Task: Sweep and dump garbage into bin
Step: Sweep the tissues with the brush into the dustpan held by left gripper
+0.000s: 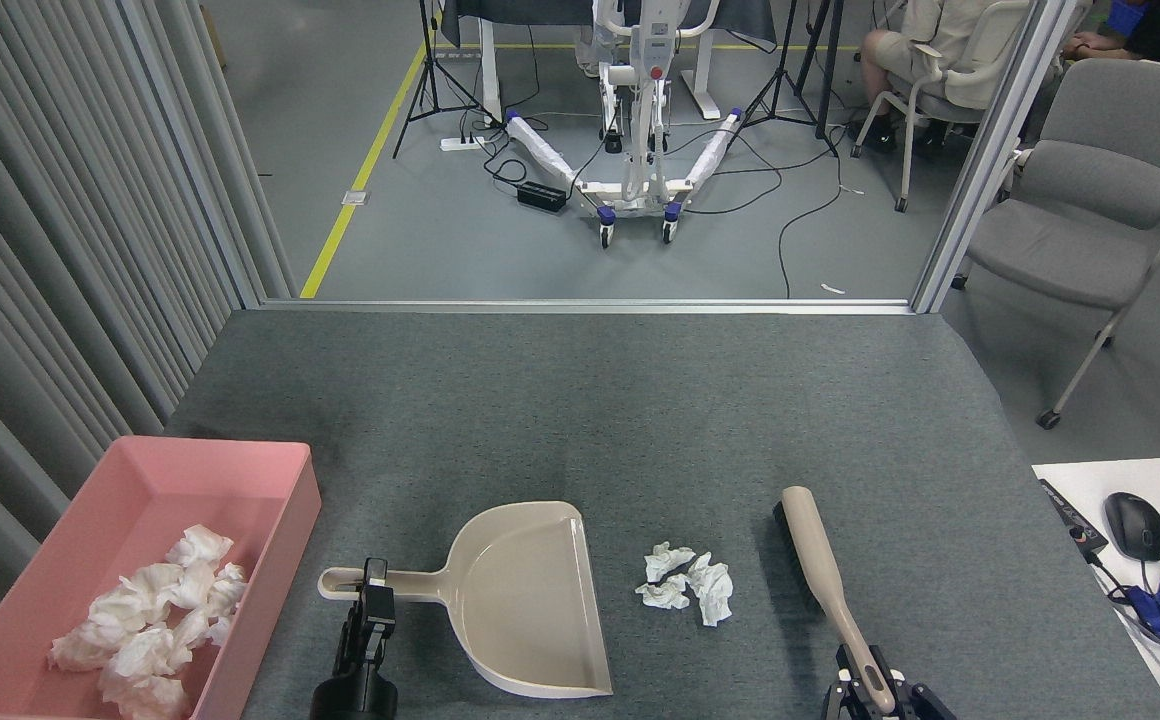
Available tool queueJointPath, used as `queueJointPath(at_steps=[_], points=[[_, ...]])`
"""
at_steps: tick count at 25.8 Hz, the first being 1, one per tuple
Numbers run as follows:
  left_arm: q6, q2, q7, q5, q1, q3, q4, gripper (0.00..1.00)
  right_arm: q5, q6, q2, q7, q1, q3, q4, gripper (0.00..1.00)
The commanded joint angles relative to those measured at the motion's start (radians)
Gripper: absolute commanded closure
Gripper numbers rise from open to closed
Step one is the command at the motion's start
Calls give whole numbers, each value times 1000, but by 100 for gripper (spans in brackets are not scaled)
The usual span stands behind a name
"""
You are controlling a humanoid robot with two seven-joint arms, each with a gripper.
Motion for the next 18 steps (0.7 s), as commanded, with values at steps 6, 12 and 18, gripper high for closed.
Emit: queueJointPath(at_steps=[6, 12, 18], points=[[-37, 1, -3, -26, 1, -1, 5, 89, 7, -45, 35, 25, 46, 69, -13, 100], [-37, -1, -8, -27, 2, -1, 6, 91, 62, -9, 168, 55, -23, 224, 41, 100], [-38, -2, -8, -38, 4, -1, 5, 91, 45, 115, 292, 73, -149, 455, 124, 100]])
